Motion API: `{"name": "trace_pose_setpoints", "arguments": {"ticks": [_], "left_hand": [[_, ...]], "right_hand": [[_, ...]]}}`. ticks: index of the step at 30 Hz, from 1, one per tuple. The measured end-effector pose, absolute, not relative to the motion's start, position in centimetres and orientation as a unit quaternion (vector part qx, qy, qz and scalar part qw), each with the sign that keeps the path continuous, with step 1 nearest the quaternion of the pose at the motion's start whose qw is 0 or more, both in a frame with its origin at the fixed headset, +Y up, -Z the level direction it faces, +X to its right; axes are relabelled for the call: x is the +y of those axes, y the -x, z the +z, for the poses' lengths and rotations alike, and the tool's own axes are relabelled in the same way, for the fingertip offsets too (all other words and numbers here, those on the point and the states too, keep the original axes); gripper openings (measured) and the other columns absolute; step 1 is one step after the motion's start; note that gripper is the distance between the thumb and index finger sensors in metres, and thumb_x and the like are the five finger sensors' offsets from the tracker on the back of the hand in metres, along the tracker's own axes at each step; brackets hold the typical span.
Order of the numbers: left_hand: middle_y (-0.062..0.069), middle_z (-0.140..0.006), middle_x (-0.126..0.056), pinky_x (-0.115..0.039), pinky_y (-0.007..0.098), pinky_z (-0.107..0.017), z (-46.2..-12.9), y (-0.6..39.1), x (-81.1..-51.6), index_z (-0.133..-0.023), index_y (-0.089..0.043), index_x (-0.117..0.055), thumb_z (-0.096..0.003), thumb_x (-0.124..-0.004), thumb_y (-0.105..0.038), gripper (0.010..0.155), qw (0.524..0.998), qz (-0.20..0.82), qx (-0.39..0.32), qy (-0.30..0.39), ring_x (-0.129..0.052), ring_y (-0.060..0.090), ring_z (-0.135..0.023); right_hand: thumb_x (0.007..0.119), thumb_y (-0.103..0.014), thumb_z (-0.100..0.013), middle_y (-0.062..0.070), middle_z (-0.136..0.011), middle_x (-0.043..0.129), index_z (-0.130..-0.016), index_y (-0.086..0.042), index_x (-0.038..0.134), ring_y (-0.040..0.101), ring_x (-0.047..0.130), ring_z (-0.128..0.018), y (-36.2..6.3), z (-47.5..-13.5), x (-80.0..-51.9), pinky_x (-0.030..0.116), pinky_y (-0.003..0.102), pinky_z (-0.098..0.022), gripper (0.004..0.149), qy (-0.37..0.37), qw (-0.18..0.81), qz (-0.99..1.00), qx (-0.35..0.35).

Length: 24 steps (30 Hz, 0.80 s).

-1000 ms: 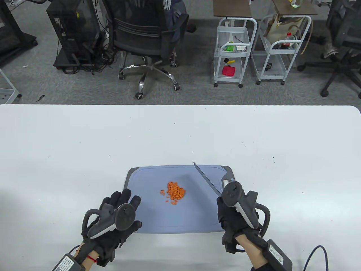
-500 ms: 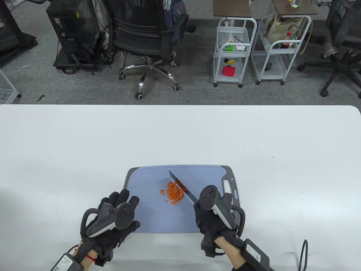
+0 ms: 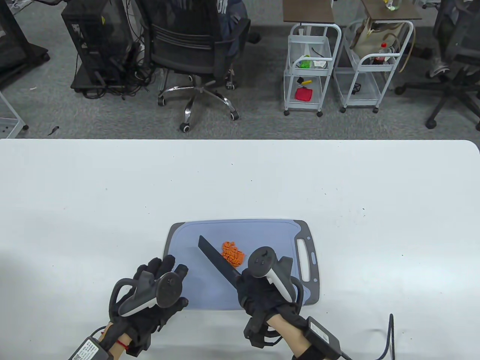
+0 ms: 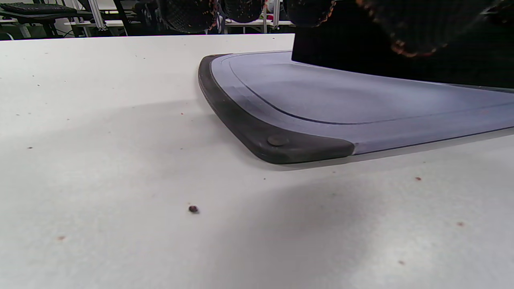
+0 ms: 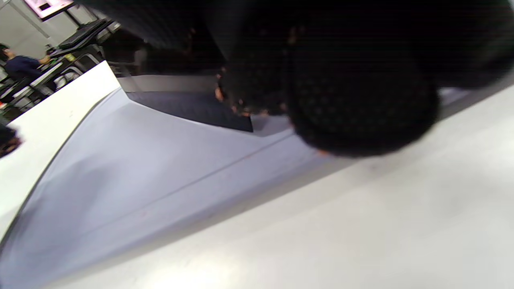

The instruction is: Chop plasticine discs into granules with repetitive downward strikes

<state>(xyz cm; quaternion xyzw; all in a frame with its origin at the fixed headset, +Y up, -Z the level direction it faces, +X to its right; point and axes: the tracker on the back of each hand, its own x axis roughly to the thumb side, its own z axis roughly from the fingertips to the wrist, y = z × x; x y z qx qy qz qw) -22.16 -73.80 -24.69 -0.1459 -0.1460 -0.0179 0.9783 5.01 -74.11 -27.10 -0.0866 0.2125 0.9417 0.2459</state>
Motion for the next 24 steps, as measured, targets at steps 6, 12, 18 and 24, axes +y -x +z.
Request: {"name": "trace_pose_setpoints", "arguments": {"ticks": [6, 12, 18, 24], "left_hand": [[0.015, -0.124, -0.036, -0.043, 0.068, -0.075, -24.5, 21.9, -73.9, -0.11, -0.033, -0.044, -0.0358, -0.062, -0.064, 0.082, 0.977, -0.023, -0.153, 0.147, -0.051, 0.051, -0.109], [0.015, -0.124, -0.037, -0.044, 0.067, -0.075, -24.6, 21.7, -74.2, -0.11, -0.032, -0.044, -0.0358, -0.062, -0.064, 0.082, 0.976, -0.03, -0.153, 0.155, -0.051, 0.051, -0.109], [0.015, -0.124, -0.037, -0.044, 0.067, -0.075, -24.6, 21.7, -74.2, -0.11, -0.033, -0.045, -0.0357, -0.062, -0.064, 0.082, 0.975, -0.027, -0.153, 0.16, -0.052, 0.051, -0.109], [0.015, -0.123, -0.038, -0.044, 0.068, -0.075, -24.6, 22.1, -74.1, -0.11, -0.032, -0.045, -0.0358, -0.062, -0.064, 0.082, 0.975, -0.026, -0.149, 0.16, -0.052, 0.051, -0.109]], "right_hand": [[0.073, -0.05, -0.048, 0.013, -0.057, 0.101, -0.086, -0.015, 0.09, 0.029, 0.11, -0.022, -7.4, -27.3, -73.6, 0.088, 0.051, -0.027, 0.055, 0.09, 0.314, 0.927, 0.185], [0.086, -0.048, -0.043, 0.018, -0.062, 0.099, -0.086, -0.027, 0.099, 0.03, 0.111, -0.026, -8.3, -30.4, -72.4, 0.089, 0.051, -0.028, 0.049, 0.029, 0.177, 0.984, 0.015], [0.087, -0.05, -0.042, 0.019, -0.067, 0.097, -0.084, -0.032, 0.1, 0.032, 0.111, -0.033, -7.7, -31.0, -73.4, 0.089, 0.052, -0.032, 0.047, -0.02, 0.119, 0.992, 0.038], [0.086, -0.05, -0.042, 0.018, -0.065, 0.099, -0.084, -0.032, 0.1, 0.031, 0.111, -0.032, -8.5, -30.2, -72.9, 0.089, 0.052, -0.031, 0.048, -0.013, 0.147, 0.989, 0.015]]}}
